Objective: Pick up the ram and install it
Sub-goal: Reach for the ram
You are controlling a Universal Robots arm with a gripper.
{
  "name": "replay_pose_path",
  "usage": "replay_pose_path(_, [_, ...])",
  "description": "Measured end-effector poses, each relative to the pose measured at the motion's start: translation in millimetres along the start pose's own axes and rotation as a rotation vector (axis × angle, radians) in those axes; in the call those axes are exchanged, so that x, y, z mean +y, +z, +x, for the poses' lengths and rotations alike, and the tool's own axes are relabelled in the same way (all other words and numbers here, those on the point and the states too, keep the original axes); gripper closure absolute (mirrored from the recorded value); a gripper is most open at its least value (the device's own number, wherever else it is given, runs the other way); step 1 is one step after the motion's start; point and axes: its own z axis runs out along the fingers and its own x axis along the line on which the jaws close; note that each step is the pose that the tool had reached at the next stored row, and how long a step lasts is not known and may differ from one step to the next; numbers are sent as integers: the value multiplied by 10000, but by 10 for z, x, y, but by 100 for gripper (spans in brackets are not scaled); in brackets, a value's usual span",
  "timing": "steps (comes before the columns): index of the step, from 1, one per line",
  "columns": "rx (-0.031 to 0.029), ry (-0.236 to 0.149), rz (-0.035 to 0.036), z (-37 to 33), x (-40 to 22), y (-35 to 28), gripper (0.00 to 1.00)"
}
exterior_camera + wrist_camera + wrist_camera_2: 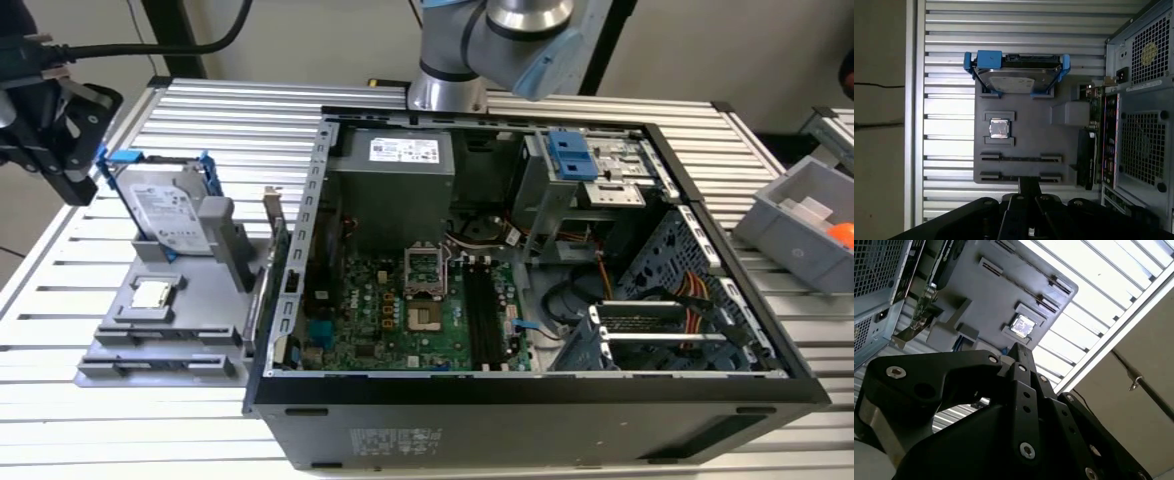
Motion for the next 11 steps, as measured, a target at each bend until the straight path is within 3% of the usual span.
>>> replay_pose_path(11, [0,1,-1,1,-105,-3,100])
